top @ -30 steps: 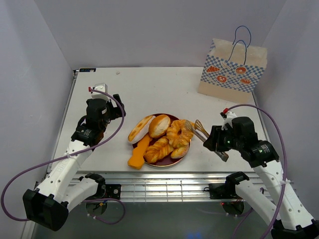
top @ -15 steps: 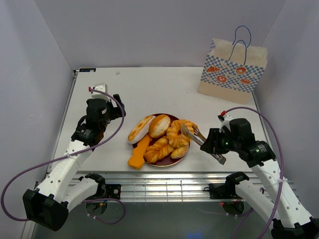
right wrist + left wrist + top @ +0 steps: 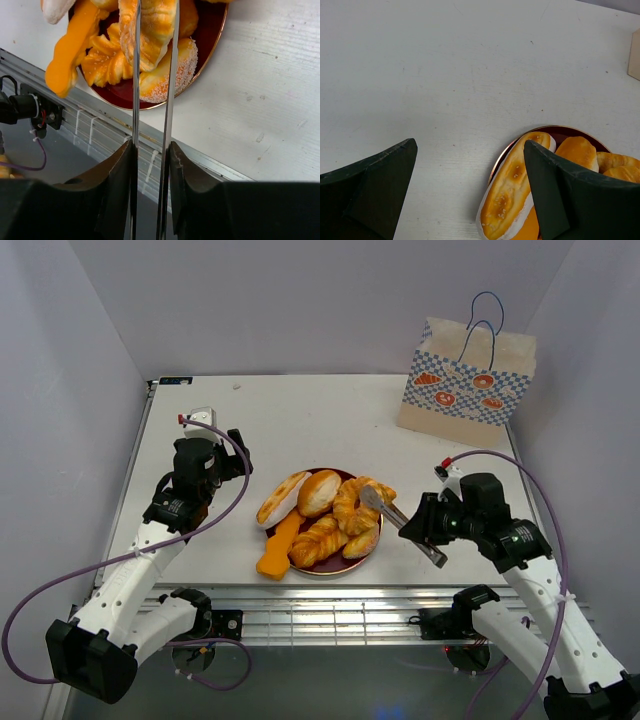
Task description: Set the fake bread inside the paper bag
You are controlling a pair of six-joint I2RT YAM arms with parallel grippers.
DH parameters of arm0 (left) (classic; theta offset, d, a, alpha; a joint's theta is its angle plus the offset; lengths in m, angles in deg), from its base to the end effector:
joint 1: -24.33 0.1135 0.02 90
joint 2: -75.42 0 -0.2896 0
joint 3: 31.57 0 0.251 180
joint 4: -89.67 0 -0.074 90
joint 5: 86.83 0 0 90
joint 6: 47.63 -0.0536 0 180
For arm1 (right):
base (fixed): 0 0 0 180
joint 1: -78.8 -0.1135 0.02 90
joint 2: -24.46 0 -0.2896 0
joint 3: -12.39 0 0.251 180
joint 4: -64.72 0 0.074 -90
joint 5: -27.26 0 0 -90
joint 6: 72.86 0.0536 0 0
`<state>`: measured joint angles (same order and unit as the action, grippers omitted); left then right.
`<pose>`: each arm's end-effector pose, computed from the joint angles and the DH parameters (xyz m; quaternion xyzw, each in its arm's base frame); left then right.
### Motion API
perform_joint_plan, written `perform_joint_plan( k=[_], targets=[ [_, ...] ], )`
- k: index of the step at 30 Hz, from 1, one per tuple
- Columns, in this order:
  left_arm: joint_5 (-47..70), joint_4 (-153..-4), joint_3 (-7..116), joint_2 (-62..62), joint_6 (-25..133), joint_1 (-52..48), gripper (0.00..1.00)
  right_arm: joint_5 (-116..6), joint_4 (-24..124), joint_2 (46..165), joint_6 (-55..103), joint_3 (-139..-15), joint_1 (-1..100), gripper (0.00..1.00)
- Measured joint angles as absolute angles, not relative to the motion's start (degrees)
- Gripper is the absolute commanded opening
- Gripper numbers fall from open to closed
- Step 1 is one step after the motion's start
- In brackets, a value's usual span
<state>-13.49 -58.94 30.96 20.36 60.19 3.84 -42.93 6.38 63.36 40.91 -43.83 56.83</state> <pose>0.2092 -0.0618 0.3327 -0.0596 0.8311 -0.0623 0.5495 0.1120 0.0648 0.2884 -0.0572 0.8975 0.3029 0.3154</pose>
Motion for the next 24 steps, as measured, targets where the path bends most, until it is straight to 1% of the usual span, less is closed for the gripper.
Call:
perform_joint_plan(
  k=[8, 14, 18, 20, 24],
  targets=[
    [-13.2, -58.9, 31.0, 20.3, 60.2, 3.8, 0.98, -46.4, 6.4, 64.2, 37.0, -55.9, 56.8, 0.08],
    [-12.9, -58.9, 31.0, 19.6, 60.2, 3.8, 0.98, -48.5, 16.5, 60.9, 35.5, -59.0, 56.8, 0.08],
    [-12.9, -58.9, 31.0, 19.6, 60.2, 3.8, 0.98, -53.6, 24.1, 60.1, 35.1, -59.3, 56.8, 0.08],
    [-12.8, -58.9, 31.0, 19.6, 60.2, 3.8, 0.98, -57.4, 25.3, 62.0, 34.6, -61.8, 56.8, 0.08],
    [-12.5, -58.9, 31.0, 19.6, 60.2, 3.8, 0.98, -64.9, 27.6, 68.6, 33.5, -70.6, 56.8, 0.08]
  ],
)
